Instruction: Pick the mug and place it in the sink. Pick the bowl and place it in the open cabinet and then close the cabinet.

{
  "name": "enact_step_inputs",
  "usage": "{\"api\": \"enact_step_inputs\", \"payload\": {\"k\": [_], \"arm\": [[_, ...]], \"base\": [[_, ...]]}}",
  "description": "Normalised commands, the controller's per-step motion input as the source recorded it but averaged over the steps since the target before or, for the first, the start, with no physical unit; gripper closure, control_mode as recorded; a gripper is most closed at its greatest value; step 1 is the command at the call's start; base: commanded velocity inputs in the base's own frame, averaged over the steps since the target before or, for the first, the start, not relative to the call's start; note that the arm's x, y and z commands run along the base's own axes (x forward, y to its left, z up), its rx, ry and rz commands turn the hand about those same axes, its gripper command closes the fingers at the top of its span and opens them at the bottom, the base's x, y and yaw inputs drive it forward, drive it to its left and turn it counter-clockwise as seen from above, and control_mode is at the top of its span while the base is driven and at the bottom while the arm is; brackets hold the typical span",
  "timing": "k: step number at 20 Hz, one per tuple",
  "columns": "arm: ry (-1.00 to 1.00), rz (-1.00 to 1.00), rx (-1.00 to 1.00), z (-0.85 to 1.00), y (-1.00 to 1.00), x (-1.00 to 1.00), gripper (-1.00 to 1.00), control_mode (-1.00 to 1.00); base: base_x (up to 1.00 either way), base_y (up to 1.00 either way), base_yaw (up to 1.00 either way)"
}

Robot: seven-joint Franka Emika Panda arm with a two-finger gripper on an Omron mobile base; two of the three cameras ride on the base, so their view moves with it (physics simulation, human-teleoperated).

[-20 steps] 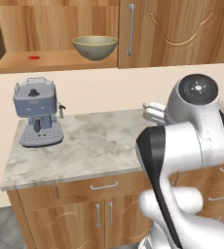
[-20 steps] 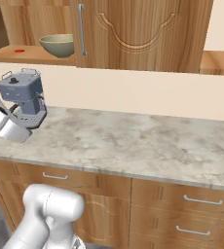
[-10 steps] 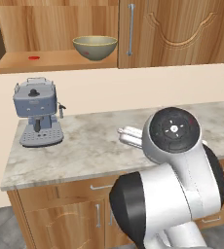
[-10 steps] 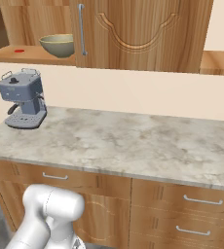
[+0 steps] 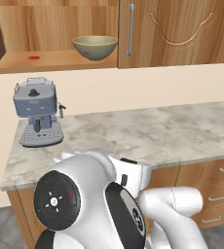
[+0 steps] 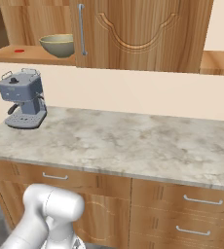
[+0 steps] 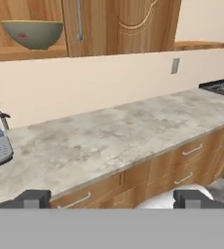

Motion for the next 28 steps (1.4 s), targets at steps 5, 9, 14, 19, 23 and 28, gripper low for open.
{"api": "enact_step_inputs", "payload": {"k": [5,9,14,19,23,28], "arm": [[-0.1,0.0,-0.21,0.16,0.86,0.0,-1.0,-1.0],[-0.08,0.0,-0.16,0.08,0.69,0.0,-1.0,-1.0],[-0.09,0.0,-0.18,0.07,0.64,-0.05,-1.0,-1.0],[-0.06,-0.03,-0.2,0.18,0.51,-0.03,-1.0,-1.0],[-0.02,-0.03,-0.2,0.21,0.55,0.0,-1.0,-1.0],[-0.06,-0.01,-0.16,0.08,0.56,-0.04,-1.0,-1.0]], "base": [[0.0,0.0,0.0],[0.0,0.0,0.0],[0.0,0.0,0.0],[0.0,0.0,0.0],[0.0,0.0,0.0],[0.0,0.0,0.0]]}}
